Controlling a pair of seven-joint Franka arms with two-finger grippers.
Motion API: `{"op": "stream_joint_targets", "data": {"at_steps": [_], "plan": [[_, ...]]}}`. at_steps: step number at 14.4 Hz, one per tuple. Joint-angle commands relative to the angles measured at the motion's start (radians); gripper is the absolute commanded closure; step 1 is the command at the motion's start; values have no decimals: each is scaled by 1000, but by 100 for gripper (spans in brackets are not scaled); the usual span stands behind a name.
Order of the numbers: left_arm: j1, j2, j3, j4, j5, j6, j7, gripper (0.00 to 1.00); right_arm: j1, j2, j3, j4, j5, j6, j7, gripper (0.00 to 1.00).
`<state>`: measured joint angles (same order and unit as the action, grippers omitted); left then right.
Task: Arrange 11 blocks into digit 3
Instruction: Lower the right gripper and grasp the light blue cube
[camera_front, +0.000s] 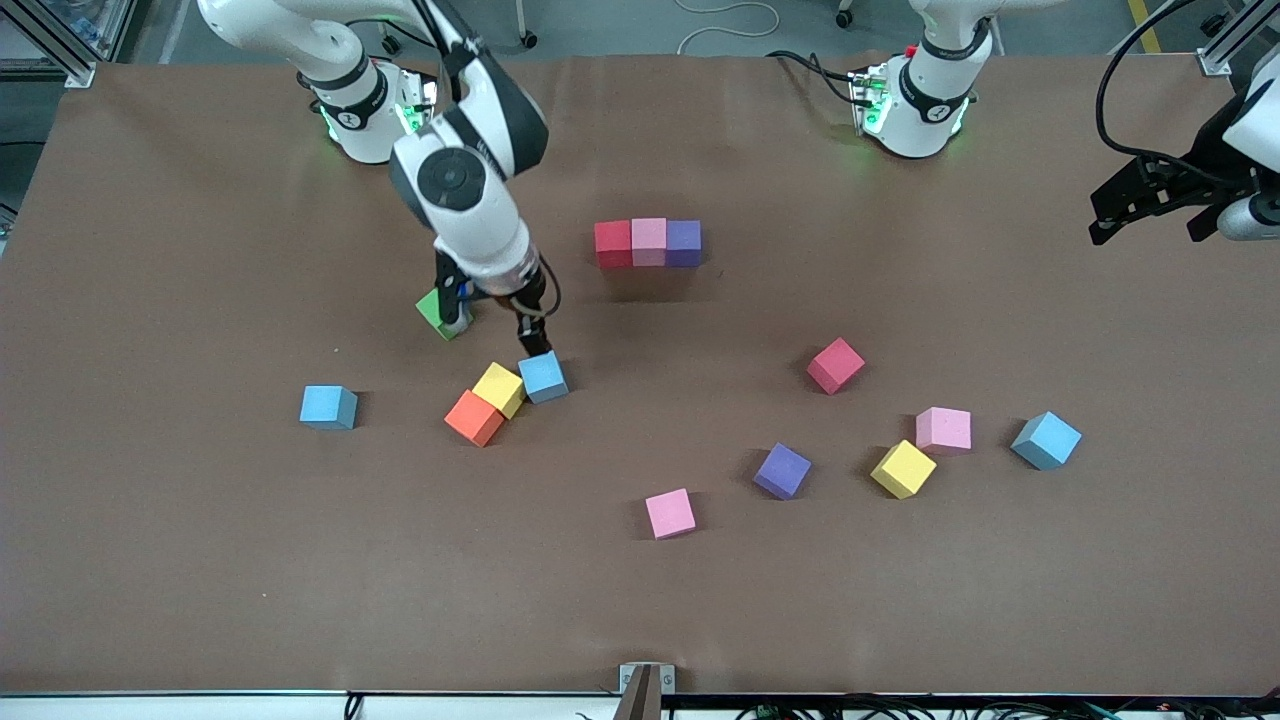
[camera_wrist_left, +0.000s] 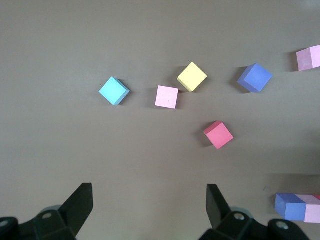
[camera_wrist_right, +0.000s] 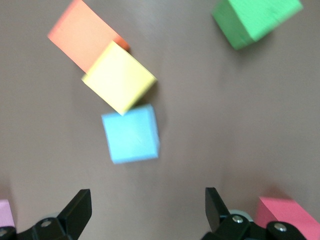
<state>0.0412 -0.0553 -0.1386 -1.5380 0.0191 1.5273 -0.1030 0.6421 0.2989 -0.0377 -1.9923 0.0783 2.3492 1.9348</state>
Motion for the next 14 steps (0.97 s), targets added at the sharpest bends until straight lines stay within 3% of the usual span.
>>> {"op": "stream_joint_targets", "data": {"at_steps": [1,14], "plan": [[-1,6,-3,9,19,-1,17,0,-45,123,16,85,-46,-5,-42,0],[8,31,7,13,19,40,17,0,-44,247,16,119,-75,79,-46,0]]}}
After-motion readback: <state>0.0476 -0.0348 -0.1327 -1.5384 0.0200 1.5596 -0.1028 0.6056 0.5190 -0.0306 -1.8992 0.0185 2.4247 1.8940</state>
